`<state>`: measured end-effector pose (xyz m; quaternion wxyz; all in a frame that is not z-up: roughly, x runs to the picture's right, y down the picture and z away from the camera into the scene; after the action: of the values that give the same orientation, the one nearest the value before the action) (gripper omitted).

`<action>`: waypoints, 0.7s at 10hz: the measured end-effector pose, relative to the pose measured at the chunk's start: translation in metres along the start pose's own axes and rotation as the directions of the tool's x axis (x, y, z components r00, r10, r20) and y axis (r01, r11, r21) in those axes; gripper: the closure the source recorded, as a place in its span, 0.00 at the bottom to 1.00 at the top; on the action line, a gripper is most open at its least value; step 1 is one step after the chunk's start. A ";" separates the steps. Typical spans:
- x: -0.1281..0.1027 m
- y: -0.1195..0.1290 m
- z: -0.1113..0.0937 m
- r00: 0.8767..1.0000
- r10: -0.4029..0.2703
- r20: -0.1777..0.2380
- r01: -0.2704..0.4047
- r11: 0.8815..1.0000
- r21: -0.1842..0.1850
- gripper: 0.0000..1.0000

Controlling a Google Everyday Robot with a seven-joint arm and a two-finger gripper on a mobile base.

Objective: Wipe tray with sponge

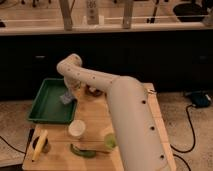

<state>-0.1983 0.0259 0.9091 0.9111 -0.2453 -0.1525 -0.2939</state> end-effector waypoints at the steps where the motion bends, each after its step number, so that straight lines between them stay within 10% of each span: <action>1: -0.002 -0.001 0.000 1.000 -0.009 -0.001 0.009 1.000 0.000 0.98; 7: -0.004 -0.010 -0.019 0.999 -0.039 -0.028 0.039 0.999 0.022 0.98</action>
<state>-0.2049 0.0104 0.8948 0.9100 -0.2278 -0.1481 -0.3131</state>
